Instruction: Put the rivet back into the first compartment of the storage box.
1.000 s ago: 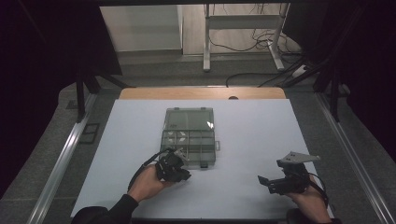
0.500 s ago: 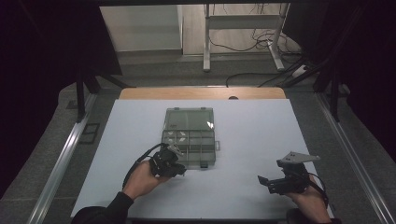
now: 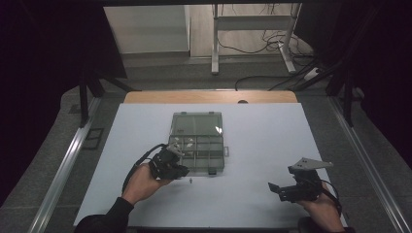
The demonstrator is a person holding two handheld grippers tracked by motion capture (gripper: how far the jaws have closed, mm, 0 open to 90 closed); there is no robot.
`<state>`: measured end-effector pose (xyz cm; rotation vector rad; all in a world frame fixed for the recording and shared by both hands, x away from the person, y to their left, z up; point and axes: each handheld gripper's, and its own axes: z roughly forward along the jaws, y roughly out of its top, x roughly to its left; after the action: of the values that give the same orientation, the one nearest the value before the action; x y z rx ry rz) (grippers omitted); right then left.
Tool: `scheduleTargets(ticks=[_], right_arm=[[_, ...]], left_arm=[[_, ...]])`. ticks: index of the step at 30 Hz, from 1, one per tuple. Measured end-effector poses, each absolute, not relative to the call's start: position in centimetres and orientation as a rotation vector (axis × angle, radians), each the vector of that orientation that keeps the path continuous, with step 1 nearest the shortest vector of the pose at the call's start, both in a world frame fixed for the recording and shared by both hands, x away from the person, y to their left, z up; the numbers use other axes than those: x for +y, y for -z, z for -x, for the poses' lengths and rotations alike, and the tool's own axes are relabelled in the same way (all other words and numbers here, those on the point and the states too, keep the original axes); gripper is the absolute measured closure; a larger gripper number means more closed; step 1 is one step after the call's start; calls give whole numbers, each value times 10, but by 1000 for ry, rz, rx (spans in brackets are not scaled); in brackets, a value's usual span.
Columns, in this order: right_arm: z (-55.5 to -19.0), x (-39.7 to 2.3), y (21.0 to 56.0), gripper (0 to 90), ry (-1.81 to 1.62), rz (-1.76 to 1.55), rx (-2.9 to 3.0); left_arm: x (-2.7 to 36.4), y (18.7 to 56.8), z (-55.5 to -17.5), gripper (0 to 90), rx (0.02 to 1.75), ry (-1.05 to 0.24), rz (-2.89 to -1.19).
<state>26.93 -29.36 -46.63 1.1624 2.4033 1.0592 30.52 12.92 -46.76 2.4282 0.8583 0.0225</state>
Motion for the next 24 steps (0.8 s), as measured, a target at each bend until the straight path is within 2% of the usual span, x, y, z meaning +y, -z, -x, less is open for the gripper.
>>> scheduleTargets(ticks=[24], right_arm=[[-270,-294,467,23,-1060,-1168,2402]], left_arm=[[150,455,-331,832,943,-71,-2418]])
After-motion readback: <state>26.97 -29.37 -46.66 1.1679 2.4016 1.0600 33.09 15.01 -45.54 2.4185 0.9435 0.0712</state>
